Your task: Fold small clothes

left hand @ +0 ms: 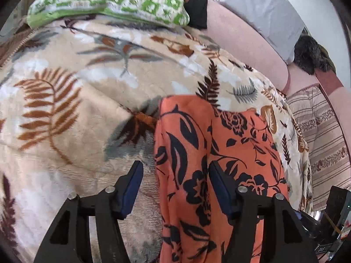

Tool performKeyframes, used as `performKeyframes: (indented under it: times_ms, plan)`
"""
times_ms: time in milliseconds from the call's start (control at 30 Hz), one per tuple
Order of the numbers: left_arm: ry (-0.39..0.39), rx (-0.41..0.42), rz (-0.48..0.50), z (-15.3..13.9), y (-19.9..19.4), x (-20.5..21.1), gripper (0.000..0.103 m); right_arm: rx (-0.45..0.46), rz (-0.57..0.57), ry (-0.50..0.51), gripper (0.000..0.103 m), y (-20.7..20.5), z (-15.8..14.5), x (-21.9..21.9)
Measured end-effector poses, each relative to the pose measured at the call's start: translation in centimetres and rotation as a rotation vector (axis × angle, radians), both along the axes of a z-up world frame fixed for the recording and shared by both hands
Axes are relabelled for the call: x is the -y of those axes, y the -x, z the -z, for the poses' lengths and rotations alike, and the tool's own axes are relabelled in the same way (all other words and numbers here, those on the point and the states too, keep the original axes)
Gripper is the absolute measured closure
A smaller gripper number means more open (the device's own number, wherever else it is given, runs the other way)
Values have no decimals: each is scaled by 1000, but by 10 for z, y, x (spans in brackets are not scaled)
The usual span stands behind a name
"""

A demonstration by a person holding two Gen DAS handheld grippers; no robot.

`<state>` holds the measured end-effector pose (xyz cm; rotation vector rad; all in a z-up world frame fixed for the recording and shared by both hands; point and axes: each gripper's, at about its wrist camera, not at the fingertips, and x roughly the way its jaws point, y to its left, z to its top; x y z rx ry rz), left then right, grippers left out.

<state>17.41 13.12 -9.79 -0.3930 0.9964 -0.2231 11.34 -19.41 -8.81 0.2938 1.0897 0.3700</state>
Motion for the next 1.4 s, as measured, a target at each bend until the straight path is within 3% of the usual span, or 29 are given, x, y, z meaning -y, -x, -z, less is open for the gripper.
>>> performKeyframes:
  times_ms: [100, 200, 267, 333, 400, 500, 600, 667, 767, 800, 833, 933, 1000, 1033, 1100, 1133, 1200, 1300, 1400]
  plan:
    - [-9, 95, 5, -33, 37, -8, 40, 5, 16, -75, 3, -2, -6, 5]
    - [40, 147, 81, -51, 73, -2, 40, -4, 4, -239, 3, -4, -10, 11]
    - [-14, 88, 114, -40, 75, 13, 40, -18, 17, -329, 0, -8, -12, 14]
    - [-115, -28, 103, -5, 67, 25, 40, -31, 35, -433, 0, -13, -14, 24]
    - [-114, -126, 111, 31, 60, 27, 38, -8, 72, -479, 0, -16, -20, 36]
    - [-127, -97, 107, 22, 58, 26, 38, 60, 80, -440, 0, -9, -44, 43]
    - [-131, -96, 100, 7, 56, 24, 41, 59, -39, -554, 0, -15, -55, 27]
    - [-106, -4, 86, -19, 64, 19, 42, -1, -120, -608, 0, -25, -37, 7]
    - [-61, 66, 63, -47, 48, 9, 42, -200, -39, -548, 3, -35, 34, 3]
    - [-58, 63, 61, -49, 38, 7, 42, -163, -9, -592, 5, -30, 42, 11]
    - [-57, 51, 65, -47, 22, 8, 42, -135, -1, -623, 6, -26, 39, 18]
    - [29, -4, 102, -34, -20, 8, 42, -136, -23, -586, 4, -24, 33, 13]
    - [33, -53, 110, -23, -47, 11, 44, -135, -27, -585, 4, -26, 34, 11]
    - [39, -82, 107, -15, -56, 14, 56, -133, -23, -594, 4, -26, 35, 12]
    - [-13, -135, 87, 2, -66, 14, 70, -122, -34, -601, 4, -26, 38, 10]
    - [-48, -156, 72, 14, -67, 12, 67, -117, -39, -602, 4, -26, 38, 10]
    - [8, -175, 44, 37, -67, 4, 56, -105, -52, -599, 4, -23, 38, 13]
    - [25, -119, 24, 18, -51, 0, 56, -89, -66, -583, 4, -18, 36, 13]
    - [-18, 28, 43, -28, -20, 3, 58, -97, -65, -586, 4, -18, 27, 17]
